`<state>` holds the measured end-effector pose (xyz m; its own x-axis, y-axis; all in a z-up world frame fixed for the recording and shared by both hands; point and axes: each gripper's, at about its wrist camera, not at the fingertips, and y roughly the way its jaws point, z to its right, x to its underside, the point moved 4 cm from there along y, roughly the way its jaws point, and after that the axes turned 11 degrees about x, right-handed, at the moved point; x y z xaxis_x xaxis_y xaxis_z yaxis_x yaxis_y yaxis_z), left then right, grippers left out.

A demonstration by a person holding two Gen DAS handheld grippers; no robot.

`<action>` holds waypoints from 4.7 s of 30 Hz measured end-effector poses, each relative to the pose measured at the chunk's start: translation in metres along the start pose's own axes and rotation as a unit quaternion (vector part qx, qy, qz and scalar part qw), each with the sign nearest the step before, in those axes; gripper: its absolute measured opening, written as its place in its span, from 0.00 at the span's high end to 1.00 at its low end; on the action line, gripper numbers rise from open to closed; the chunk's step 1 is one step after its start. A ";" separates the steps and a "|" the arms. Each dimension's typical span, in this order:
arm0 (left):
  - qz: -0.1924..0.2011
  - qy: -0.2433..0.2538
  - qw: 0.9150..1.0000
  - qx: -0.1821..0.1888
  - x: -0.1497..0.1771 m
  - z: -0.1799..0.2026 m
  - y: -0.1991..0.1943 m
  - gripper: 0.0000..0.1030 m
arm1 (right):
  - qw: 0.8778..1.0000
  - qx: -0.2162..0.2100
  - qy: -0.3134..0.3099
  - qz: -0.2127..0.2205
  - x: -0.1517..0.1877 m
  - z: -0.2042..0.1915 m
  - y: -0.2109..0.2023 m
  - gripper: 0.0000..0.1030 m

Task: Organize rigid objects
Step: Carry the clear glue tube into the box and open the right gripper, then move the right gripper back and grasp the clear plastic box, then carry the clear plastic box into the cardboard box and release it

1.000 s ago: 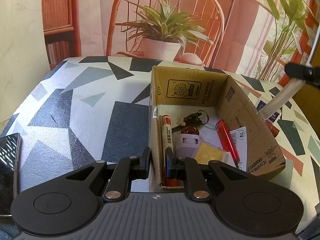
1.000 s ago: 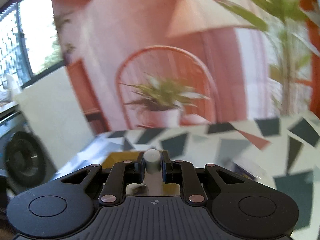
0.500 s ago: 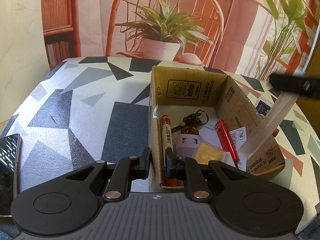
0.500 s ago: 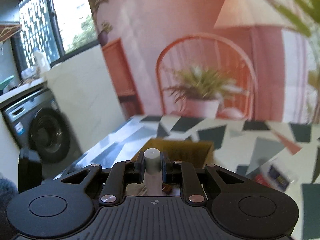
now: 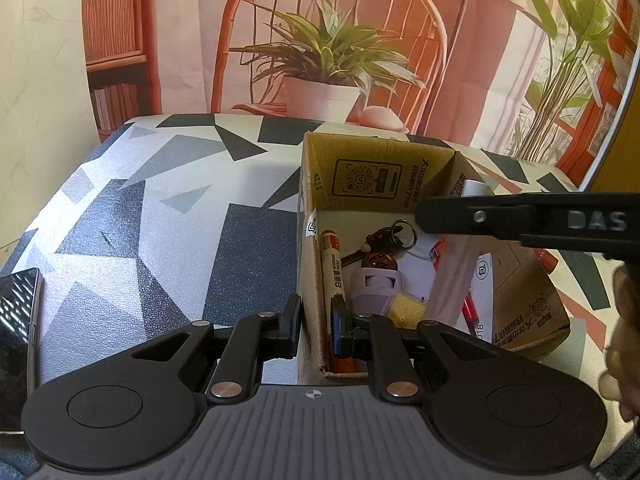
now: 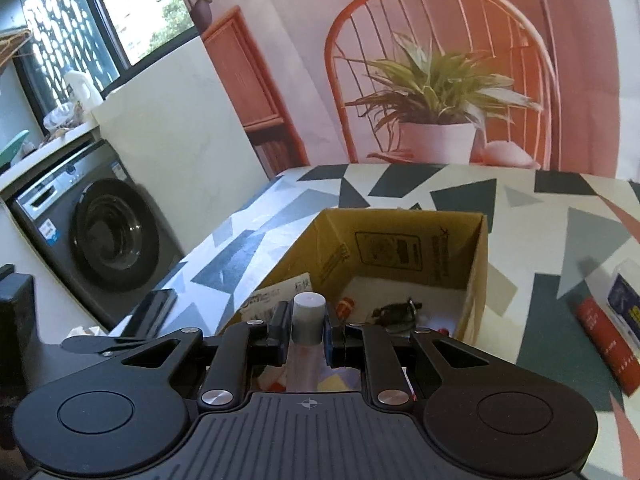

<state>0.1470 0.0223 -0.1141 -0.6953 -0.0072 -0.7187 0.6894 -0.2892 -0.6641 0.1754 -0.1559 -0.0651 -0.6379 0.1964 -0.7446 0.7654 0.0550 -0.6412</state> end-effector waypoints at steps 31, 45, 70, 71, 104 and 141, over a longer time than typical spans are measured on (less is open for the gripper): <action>-0.002 -0.002 1.000 -0.001 0.000 -0.001 0.000 0.85 | 0.964 0.258 -0.035 0.058 0.021 0.166 -0.032 0.40; -0.005 -0.001 1.000 0.000 0.000 -0.002 0.001 0.84 | 0.952 0.304 -0.022 0.025 0.013 0.214 0.011 0.50; -0.007 0.002 1.000 -0.001 -0.001 0.001 0.002 0.84 | 0.974 0.224 0.045 0.002 0.055 0.167 -0.017 0.77; -0.008 0.002 1.000 -0.001 -0.001 0.002 0.002 0.84 | 0.974 0.223 0.048 0.004 0.057 0.165 -0.019 0.77; -0.007 0.010 1.000 -0.002 -0.002 0.002 -0.001 0.84 | 0.979 0.136 0.109 0.107 0.024 0.130 -0.075 0.77; -0.007 0.007 1.000 0.000 -0.002 0.004 0.000 0.84 | 0.997 0.041 0.047 0.036 0.019 0.034 -0.036 0.70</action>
<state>0.1473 0.0191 -0.1118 -0.7020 0.0107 -0.7121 0.6797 -0.2887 -0.6743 0.1330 -0.1870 -0.0621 -0.5682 0.2891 -0.7705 0.7966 -0.0418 -0.6031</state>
